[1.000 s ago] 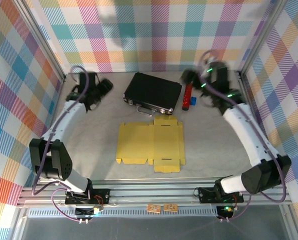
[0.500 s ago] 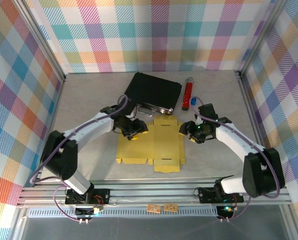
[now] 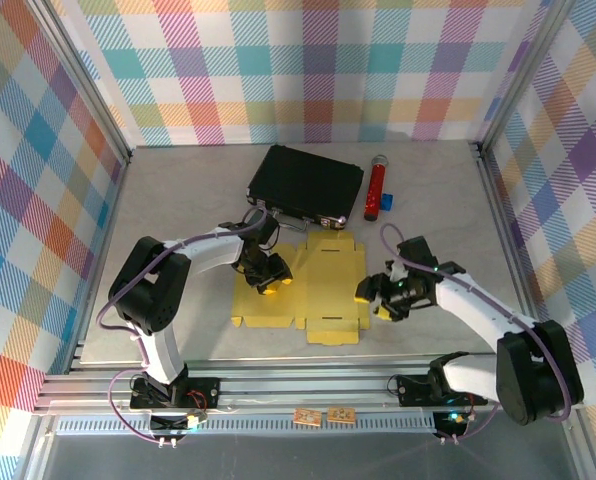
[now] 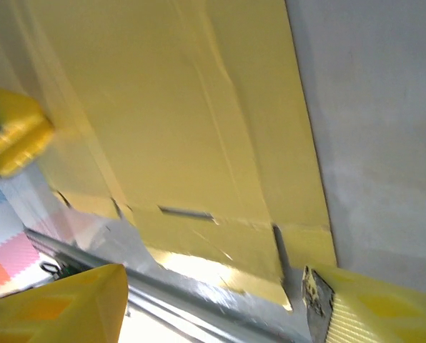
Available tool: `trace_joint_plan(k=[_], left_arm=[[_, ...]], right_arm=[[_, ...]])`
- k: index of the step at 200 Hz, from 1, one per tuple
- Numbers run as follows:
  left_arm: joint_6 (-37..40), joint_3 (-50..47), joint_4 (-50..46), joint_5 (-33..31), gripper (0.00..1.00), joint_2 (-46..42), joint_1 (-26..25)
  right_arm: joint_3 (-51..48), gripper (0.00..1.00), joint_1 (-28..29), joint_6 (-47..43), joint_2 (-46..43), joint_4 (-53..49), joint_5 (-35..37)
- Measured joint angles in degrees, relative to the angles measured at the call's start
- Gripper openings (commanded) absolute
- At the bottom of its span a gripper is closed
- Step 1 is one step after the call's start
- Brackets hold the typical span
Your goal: Fold the paper box
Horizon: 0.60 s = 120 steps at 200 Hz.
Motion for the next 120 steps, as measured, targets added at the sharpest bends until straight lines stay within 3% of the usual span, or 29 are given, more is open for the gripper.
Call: trace_joint_plan(k=[58,120], left_arm=[[2.9,-0.6,0.2,-0.3,0.42,0.0,0.0],[3.7,-0.6,0.2,0.1,0.42,0.0,0.1]], right_arm=[[-4.3,0.65,10.8,7.0,2.4,5.2,-1.6],[-6.3,0.64,11.9,7.7,1.7,6.6,1.6]])
